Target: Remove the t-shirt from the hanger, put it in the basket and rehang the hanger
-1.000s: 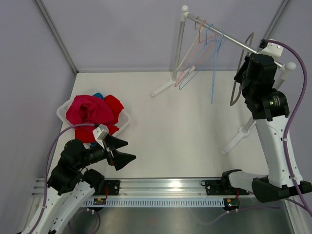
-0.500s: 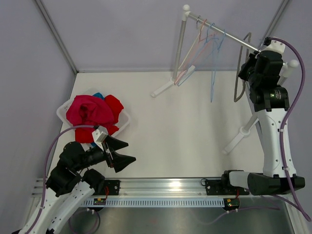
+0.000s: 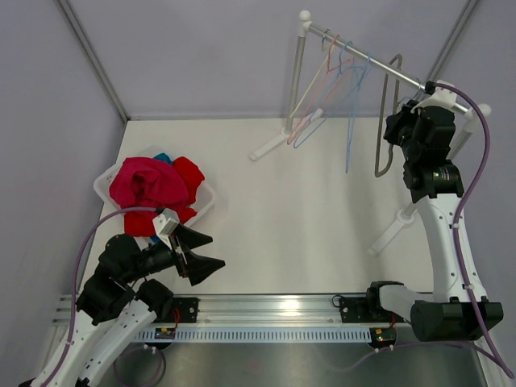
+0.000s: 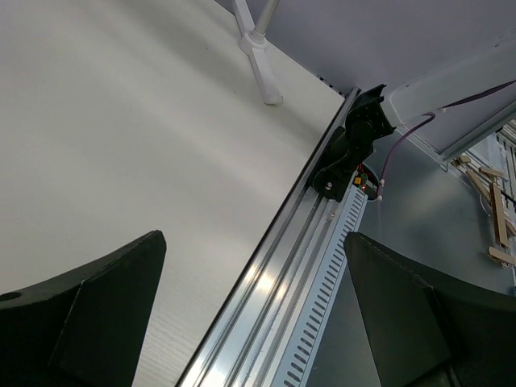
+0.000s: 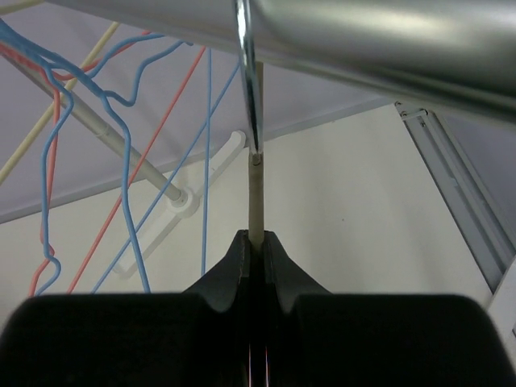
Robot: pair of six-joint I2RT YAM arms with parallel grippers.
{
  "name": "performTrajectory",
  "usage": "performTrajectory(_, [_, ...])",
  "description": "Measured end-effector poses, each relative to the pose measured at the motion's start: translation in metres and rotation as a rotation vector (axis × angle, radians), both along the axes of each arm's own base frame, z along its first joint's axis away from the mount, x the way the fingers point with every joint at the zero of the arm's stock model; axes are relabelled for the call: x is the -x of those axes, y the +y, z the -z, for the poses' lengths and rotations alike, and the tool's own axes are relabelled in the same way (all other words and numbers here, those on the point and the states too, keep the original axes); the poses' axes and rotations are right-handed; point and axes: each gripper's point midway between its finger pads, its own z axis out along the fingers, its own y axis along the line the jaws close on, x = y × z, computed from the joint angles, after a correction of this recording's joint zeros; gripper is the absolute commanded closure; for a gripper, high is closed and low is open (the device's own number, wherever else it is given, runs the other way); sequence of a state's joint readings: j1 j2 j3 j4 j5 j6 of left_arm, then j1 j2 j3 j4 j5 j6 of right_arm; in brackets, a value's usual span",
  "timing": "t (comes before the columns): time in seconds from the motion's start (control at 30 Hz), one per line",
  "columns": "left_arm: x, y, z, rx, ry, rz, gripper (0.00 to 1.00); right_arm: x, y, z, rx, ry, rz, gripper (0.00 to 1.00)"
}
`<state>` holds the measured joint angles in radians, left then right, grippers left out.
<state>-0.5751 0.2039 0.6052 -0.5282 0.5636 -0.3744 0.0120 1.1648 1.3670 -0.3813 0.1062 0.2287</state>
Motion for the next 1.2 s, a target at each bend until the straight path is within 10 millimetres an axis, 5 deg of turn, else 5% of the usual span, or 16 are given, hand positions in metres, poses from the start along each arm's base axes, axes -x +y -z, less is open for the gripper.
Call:
performTrajectory(0.03, [0.000,0.000,0.000,0.000,0.000,0.000,0.01,0.001,0.001,0.000,-0.005,-0.003,-0.002,0.86])
performTrajectory(0.07, [0.000,0.000,0.000,0.000,0.000,0.000,0.01,0.002,0.001,0.000,-0.010,-0.005,-0.002,0.68])
performTrajectory(0.13, [0.000,0.000,0.000,0.000,0.000,0.000,0.01,0.003,0.003,0.002,-0.021,0.002,-0.008,0.51])
performTrajectory(0.17, [0.000,0.000,0.000,0.000,0.000,-0.001,0.01,0.003,0.004,0.004,-0.029,0.008,-0.011,0.34])
performTrajectory(0.33, [-0.001,0.001,0.000,-0.001,0.000,-0.009,0.01,0.010,0.008,0.012,-0.069,0.043,-0.016,0.03])
performTrajectory(0.53, [-0.003,0.001,0.000,0.001,0.006,-0.022,0.01,0.050,0.019,-0.017,-0.141,-0.046,-0.061,0.01])
performTrajectory(0.8, [-0.007,0.003,0.000,0.002,0.010,-0.047,0.01,0.162,0.044,-0.052,-0.256,-0.282,-0.199,0.00])
performTrajectory(0.97, [-0.012,0.005,0.002,-0.004,0.010,-0.080,0.01,0.211,0.063,-0.043,-0.308,-0.341,-0.315,0.01])
performTrajectory(1.2, [-0.025,0.013,0.004,-0.016,0.016,-0.174,0.01,0.258,0.093,-0.004,-0.372,-0.343,-0.492,0.00])
